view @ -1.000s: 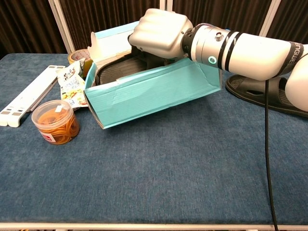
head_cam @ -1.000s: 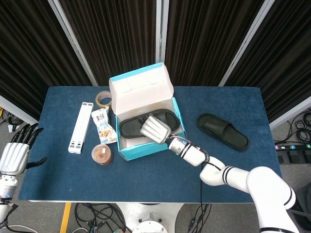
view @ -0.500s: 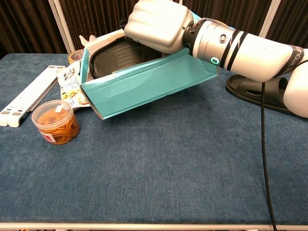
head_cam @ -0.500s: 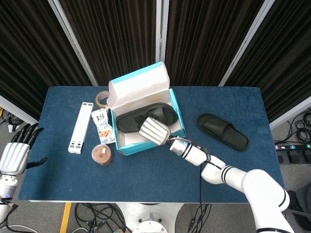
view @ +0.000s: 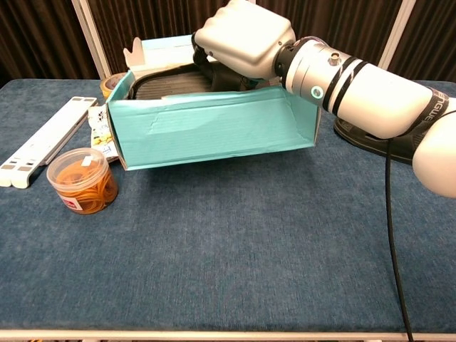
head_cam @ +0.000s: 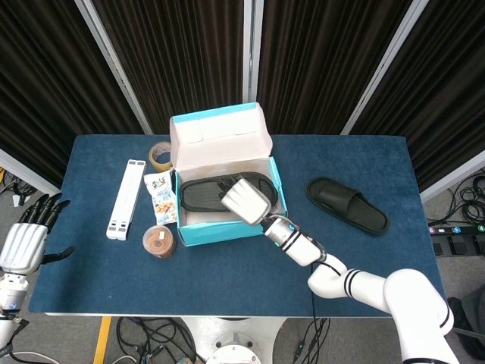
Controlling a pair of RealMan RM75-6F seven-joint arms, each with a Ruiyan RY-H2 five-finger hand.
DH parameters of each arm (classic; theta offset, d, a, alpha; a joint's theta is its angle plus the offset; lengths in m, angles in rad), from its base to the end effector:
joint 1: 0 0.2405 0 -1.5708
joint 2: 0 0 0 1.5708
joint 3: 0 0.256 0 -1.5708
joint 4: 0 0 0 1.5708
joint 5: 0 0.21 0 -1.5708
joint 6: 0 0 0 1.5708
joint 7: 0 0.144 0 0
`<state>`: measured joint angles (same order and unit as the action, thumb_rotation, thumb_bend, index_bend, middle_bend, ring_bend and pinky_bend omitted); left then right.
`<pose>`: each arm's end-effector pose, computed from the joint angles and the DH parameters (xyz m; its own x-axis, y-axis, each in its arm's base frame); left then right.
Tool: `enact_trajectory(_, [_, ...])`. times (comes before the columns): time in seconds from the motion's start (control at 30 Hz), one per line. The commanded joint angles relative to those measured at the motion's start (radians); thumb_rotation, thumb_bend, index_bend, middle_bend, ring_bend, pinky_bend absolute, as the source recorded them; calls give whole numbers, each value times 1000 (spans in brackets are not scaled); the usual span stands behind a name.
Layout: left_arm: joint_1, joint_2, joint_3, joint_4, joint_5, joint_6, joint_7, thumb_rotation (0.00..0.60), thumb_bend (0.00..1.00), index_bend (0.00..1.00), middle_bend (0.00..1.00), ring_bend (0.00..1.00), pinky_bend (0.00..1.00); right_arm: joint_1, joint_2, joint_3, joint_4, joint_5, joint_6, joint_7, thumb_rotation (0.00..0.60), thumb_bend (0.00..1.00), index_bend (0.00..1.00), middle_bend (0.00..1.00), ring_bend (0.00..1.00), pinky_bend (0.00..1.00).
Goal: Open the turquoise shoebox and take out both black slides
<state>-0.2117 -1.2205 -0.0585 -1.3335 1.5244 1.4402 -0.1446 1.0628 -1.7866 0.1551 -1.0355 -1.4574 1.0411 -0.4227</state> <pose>-0.3289 0.2295 0.1498 0.4250 -0.0259 0.9048 0.8971 -0.1212 -0.4249 -0.0352 -0.3889 -0.0570 0.6453 0.2923 0.7058 -0.3923 -0.6660 0.6344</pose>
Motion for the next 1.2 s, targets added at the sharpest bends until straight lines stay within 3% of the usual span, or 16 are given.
enact_trajectory(0.03, [0, 1, 0, -2, 0, 1, 2, 600, 100, 125, 53, 0, 176, -16, 11, 33, -41, 54, -46, -16, 600, 327, 686, 607, 548, 675])
enact_trajectory(0.27, [0, -1, 1, -2, -3, -4, 1, 600, 100, 125, 53, 0, 176, -41, -24, 74, -39, 119, -63, 105, 600, 331, 686, 608, 548, 675])
enact_trajectory(0.63, [-1, -4, 2, 4, -5, -9, -8, 600, 100, 125, 53, 0, 176, -69, -96, 97, 52, 89, -3, 378, 600, 345, 686, 610, 551, 676])
enact_trajectory(0.83, [-1, -5, 3, 3, -2, -8, -8, 600, 100, 125, 53, 0, 176, -78, -84, 93, 43, 110, -55, 404, 600, 353, 687, 611, 552, 677])
enact_trajectory(1.03, [-1, -6, 3, 4, -3, -9, -8, 600, 100, 125, 53, 0, 176, -87, -47, 119, -25, 212, -166, 387, 600, 355, 697, 621, 567, 689])
enact_trajectory(1.2, [-1, -9, 5, 9, -5, -13, -10, 600, 99, 125, 53, 0, 176, -100, -32, 135, -64, 262, -183, 367, 600, 358, 701, 624, 571, 692])
